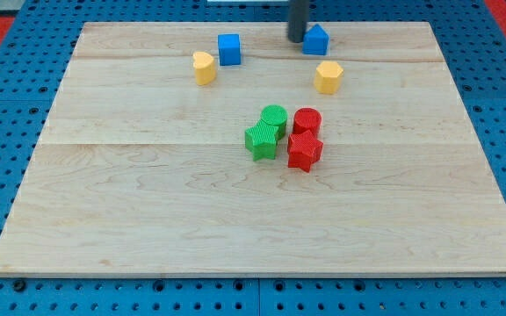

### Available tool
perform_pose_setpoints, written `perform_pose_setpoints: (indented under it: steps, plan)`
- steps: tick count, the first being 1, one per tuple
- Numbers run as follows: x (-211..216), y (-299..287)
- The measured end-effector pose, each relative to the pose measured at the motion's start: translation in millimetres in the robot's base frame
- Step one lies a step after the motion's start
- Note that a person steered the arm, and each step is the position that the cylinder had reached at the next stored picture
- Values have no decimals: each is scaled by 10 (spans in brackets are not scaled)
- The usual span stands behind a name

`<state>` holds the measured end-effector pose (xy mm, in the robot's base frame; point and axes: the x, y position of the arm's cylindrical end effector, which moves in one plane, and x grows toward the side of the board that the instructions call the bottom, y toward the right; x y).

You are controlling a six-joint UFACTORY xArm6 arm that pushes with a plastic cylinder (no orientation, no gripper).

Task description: Place the yellow hexagon above the blue triangle

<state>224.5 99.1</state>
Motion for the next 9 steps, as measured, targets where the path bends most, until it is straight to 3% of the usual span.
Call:
perform_pose_setpoints:
  steps: [1,2,4,5,6,7,8,9]
  plan:
    - [87,222]
    - [294,-341]
    - [922,-339]
    - [942,90]
    - [942,111]
    - [941,-1064]
    - [700,-1095]
    - [356,-603]
